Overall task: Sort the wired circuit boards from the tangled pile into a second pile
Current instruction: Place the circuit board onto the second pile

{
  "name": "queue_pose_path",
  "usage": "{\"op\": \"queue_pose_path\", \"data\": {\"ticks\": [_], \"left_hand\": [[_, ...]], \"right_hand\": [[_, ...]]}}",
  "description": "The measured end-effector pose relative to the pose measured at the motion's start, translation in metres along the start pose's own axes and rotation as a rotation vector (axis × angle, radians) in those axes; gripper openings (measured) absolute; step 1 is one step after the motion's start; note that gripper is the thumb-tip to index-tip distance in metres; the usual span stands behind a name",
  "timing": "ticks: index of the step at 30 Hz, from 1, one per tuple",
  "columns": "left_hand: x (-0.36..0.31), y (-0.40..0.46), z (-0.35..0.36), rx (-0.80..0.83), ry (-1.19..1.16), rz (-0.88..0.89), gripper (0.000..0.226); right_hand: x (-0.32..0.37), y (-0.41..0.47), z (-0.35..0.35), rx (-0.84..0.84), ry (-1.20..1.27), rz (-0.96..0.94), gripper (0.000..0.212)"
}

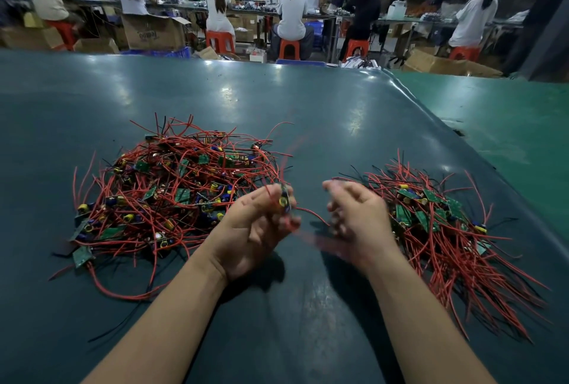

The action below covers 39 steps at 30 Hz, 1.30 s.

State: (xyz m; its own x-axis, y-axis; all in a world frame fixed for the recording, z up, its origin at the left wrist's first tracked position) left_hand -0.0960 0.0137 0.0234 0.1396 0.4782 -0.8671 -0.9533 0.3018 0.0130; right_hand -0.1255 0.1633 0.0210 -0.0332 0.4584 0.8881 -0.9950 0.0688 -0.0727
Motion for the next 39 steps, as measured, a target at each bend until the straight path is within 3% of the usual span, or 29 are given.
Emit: {"op": "queue_pose_path", "data": {"ticks": [4, 6, 11, 16, 22, 26, 28, 32, 34, 39], "left_hand": [[-0.009, 0.0, -0.008, -0.122, -0.172, 0.088, 0.024], [-0.012, -0.001, -0.012, -0.191, -0.109, 0.138, 0.012], [-0.023, -0.003, -0.015, -0.368, 0.269, 0.382, 0.013], [-0.027, -0.006, -0.018, -0.426, 0.426, 0.467, 0.012], [-0.022, -0.004, -0.011, -0.41, 0.515, 0.475, 0.022], [-0.009, 0.004, -0.012, -0.306, 0.191, 0.333, 0.027], [-0.004, 0.006, -0.012, -0.286, 0.145, 0.285, 0.031], [0.002, 0.008, -0.007, -0.247, 0.216, 0.235, 0.029], [0.001, 0.006, -0.011, -0.312, 0.304, 0.225, 0.032], [-0.008, -0.001, -0.008, -0.352, 0.507, 0.31, 0.027]], "right_hand": [[-0.012, -0.017, 0.033, 0.288, -0.115, 0.028, 0.017], [-0.011, -0.021, 0.038, 0.331, -0.092, -0.007, 0.024], [-0.008, -0.026, 0.045, 0.377, -0.012, -0.071, 0.025], [-0.003, -0.027, 0.043, 0.315, -0.157, -0.238, 0.029], [0.008, -0.026, 0.035, 0.16, -0.158, -0.366, 0.017], [0.0, -0.018, 0.033, 0.145, 0.096, -0.177, 0.022], [-0.002, -0.019, 0.033, 0.154, 0.079, -0.171, 0.018], [-0.001, -0.023, 0.038, 0.211, -0.024, -0.246, 0.018], [-0.002, -0.023, 0.038, 0.215, -0.014, -0.233, 0.018], [-0.016, -0.016, 0.025, 0.025, 0.176, -0.03, 0.014]]}}
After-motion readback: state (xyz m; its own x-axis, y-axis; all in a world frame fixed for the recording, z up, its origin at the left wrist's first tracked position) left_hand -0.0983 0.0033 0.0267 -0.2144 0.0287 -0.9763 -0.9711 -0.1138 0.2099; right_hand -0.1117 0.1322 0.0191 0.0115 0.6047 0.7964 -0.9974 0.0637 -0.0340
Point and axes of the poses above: each hand's wrist, its own y-axis towards the middle knuckle, its own z-axis out of the palm, x = y × z, the point moved 7 cm from there along y, towards the middle knuckle, and after that the axes turned 14 degrees about y, right-handed, at the moved point
